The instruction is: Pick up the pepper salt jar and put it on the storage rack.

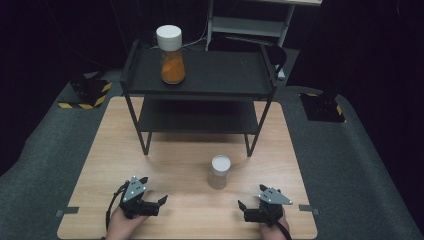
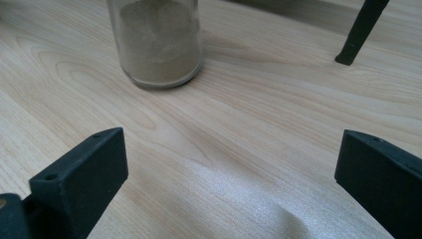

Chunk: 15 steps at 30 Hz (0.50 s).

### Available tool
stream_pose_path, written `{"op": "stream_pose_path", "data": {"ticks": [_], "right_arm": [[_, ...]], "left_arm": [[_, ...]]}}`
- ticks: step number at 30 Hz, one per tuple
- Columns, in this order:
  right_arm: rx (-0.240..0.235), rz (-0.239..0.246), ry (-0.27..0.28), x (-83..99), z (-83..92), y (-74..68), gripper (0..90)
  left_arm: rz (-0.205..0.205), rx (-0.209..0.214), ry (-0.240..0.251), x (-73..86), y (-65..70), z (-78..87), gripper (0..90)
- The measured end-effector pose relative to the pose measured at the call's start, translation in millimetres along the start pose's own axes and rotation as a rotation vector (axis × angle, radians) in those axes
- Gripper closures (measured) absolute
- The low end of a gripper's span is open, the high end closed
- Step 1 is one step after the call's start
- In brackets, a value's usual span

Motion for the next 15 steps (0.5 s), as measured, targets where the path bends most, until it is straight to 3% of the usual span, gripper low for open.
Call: {"op": "stream_pose_path", "data": {"ticks": [15], "right_arm": [[0.005, 0.001, 0.011, 1.0, 1.2, -0.6, 0.0]], "left_arm": [[-0.036, -0.040, -0.082, -2.2, 6.6, -0.8, 0.7]]}}
Point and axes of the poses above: each handheld gripper's, and its own axes: z roughly backward along the jaws, x roughly out of its underside, y roughly to its right, the point moved 10 cm from there along -z, roughly forward along the jaws, and after that the axes turned 1 degree about -x, right-handed, at the moved point
